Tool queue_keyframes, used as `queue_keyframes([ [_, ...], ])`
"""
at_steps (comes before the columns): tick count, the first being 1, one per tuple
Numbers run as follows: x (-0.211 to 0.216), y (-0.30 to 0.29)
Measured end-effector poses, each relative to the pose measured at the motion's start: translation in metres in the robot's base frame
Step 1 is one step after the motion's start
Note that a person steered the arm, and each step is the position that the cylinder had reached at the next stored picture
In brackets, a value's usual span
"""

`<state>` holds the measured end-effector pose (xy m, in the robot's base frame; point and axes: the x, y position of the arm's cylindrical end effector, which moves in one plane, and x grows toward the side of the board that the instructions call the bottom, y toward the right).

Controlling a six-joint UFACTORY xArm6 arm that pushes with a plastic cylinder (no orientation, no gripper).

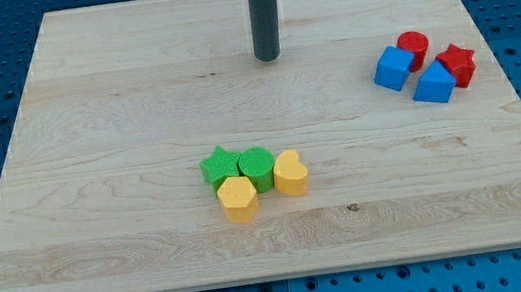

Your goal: Move the green star vertically to the green circle

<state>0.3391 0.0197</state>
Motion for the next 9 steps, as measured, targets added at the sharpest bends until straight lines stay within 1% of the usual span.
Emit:
queue_keyframes([
  [9,-0.0053,0.0000],
])
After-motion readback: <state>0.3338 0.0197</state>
